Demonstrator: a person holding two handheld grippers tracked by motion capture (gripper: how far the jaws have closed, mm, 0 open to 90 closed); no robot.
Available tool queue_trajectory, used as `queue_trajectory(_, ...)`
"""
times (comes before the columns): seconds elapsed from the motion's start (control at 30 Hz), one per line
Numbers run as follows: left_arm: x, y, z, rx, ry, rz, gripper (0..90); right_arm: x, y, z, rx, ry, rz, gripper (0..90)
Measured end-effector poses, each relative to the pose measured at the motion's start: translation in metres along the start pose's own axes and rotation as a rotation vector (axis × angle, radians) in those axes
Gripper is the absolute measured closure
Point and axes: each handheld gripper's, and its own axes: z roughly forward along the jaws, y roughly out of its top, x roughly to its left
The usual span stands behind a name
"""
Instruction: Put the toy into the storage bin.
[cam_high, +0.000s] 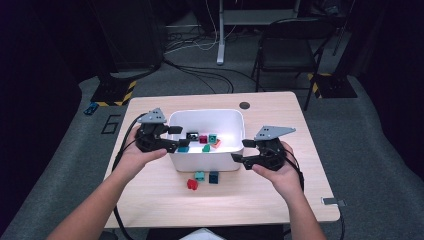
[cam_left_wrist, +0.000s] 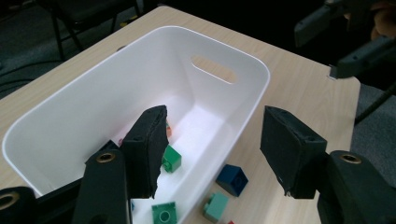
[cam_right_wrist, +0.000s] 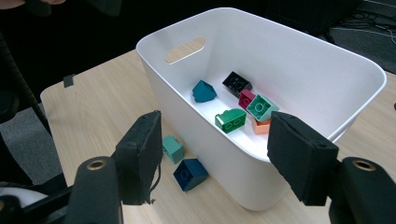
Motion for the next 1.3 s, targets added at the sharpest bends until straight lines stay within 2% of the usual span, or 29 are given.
queue_trajectory(0.1,-0.006,-0.012,-0.002,0.011,-0.001,0.002,41.0,0.0,0.0,0.001,0.002,0.001,-0.003,35.2)
queue_trajectory(0.43,-0.017,-0.035,-0.003,0.021,0.005,-0.002,40.2,0.0,0.0,0.001,0.004,0.0,-0.002,35.1)
queue_trajectory(0.6,-0.024,-0.049,0.003,0.036,-0.01,-0.01,40.1,0.001,0.0,0.002,0.007,0.002,-0.005,35.1)
queue_trajectory(0.77,-0.029,-0.067,0.012,0.048,-0.032,-0.021,40.5,0.002,0.0,0.001,0.004,0.001,0.0,35.1)
queue_trajectory(0.87,-0.031,-0.076,0.019,0.057,-0.022,-0.036,40.5,0.002,0.0,0.001,0.004,0.001,-0.005,35.1)
queue_trajectory(0.97,-0.034,-0.089,0.029,0.067,-0.012,-0.037,40.4,0.002,0.0,0.003,0.011,0.003,-0.01,35.1)
queue_trajectory(1.0,-0.034,-0.089,0.029,0.067,-0.012,-0.037,40.4,0.002,0.0,0.003,0.011,0.003,-0.01,35.1)
queue_trajectory(1.2,-0.032,-0.114,0.047,0.088,-0.013,-0.08,40.5,0.002,0.0,0.003,0.011,0.001,-0.006,35.1)
queue_trajectory(1.3,-0.032,-0.12,0.053,0.097,-0.013,-0.088,40.5,0.002,0.0,0.003,0.011,0.0,-0.009,35.0)
